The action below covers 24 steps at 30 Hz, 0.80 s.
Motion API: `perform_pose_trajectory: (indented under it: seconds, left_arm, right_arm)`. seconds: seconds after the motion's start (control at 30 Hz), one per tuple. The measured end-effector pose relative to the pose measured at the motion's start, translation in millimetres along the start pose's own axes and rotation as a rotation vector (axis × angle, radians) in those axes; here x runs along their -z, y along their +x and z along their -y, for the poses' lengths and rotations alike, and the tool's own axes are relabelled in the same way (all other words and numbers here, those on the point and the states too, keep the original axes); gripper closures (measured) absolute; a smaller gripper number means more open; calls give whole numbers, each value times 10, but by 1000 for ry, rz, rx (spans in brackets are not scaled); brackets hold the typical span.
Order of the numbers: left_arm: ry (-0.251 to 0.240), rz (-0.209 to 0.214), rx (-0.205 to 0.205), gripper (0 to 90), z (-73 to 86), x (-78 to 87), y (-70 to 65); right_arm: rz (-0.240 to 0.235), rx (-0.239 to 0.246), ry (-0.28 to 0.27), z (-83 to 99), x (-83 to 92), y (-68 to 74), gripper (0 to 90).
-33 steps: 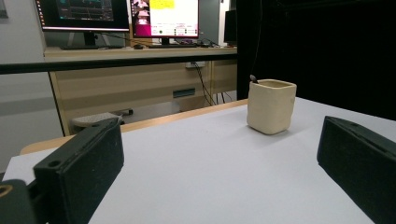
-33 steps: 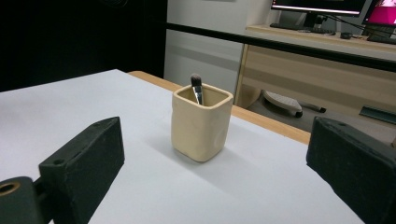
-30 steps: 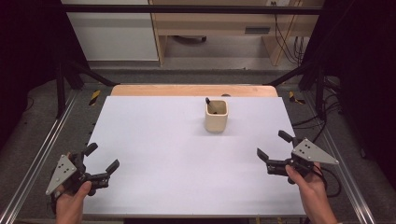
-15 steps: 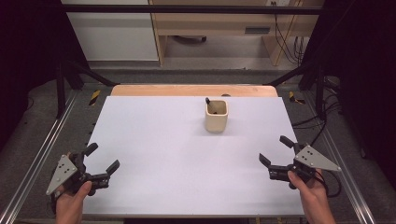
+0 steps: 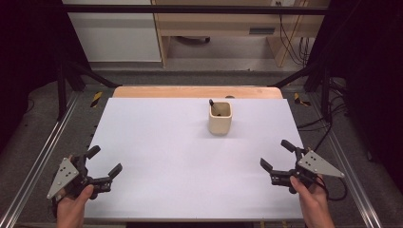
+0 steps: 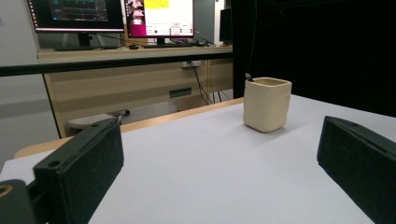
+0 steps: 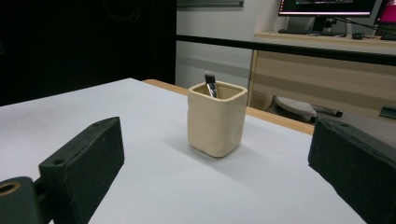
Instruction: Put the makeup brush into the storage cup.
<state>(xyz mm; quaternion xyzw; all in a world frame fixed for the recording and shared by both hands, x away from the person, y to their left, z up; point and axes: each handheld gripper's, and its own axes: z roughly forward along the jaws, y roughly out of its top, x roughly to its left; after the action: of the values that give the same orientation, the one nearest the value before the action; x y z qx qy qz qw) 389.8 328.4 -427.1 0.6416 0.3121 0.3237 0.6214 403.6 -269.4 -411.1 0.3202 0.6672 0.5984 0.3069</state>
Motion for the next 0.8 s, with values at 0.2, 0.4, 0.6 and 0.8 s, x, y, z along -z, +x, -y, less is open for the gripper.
perform_pose_trajectory:
  seconds: [0.2, 0.4, 0.6, 0.8]
  left_arm:
    - [1, 2, -3, 0, 1, 1, -2]
    - [2, 7, -8, 0, 5, 0, -2]
    - [4, 11, -13, 0, 11, 1, -3]
    - [12, 15, -22, 0, 20, -6, -7]
  right_arm:
    - [-10, -3, 3, 70, -38, 27, 37]
    - [-13, -8, 3, 137, -46, 23, 37]
    - [-17, -17, 0, 195, -52, 31, 34]
    - [-21, -9, -2, 249, -64, 39, 32]
